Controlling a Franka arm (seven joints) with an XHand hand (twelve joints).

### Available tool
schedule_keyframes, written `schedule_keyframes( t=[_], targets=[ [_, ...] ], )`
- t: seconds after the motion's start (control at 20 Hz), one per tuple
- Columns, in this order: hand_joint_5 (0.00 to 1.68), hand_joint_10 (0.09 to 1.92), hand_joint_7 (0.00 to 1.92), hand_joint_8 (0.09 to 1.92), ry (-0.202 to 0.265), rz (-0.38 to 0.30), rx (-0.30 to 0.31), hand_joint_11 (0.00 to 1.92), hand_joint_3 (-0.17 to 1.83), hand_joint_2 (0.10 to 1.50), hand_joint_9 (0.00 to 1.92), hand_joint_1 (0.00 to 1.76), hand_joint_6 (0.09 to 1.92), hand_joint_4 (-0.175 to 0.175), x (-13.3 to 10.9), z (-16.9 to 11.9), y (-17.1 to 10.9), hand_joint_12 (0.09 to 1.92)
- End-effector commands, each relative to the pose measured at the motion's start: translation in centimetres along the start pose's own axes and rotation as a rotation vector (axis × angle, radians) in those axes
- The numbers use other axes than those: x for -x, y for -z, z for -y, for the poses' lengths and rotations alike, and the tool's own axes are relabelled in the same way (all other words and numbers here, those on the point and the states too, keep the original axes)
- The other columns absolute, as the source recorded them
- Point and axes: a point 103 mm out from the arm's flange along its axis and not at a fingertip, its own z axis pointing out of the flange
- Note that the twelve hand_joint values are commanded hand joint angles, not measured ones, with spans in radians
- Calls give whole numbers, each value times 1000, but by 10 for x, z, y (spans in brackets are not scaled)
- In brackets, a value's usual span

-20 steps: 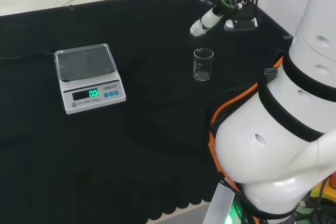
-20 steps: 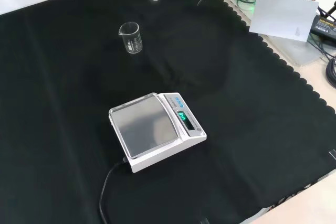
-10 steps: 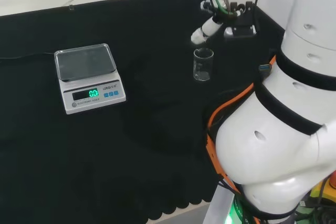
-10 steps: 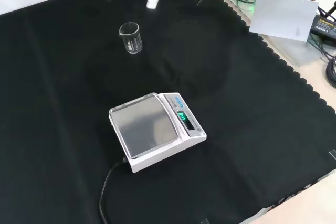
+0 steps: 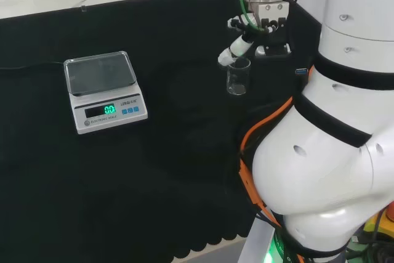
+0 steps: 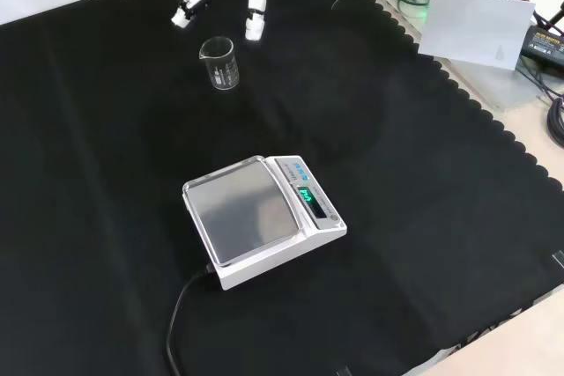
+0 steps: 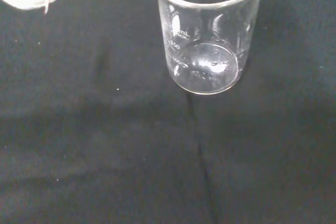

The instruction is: Pick up the beaker.

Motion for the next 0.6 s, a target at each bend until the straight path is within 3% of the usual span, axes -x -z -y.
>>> schedule_keyframes(
  t=[0.05,0.45,0.6],
  targets=[
    [0,967,0,424,-7,17,-6,0,36,655,101,661,87,33,-4,-11,-9,1492],
    [0,962,0,106,-26,20,-33,0,26,655,32,662,87,40,5,-26,-28,1446],
    [0,959,0,87,-34,24,-43,0,24,655,13,663,87,42,9,-32,-33,1438]
  ],
)
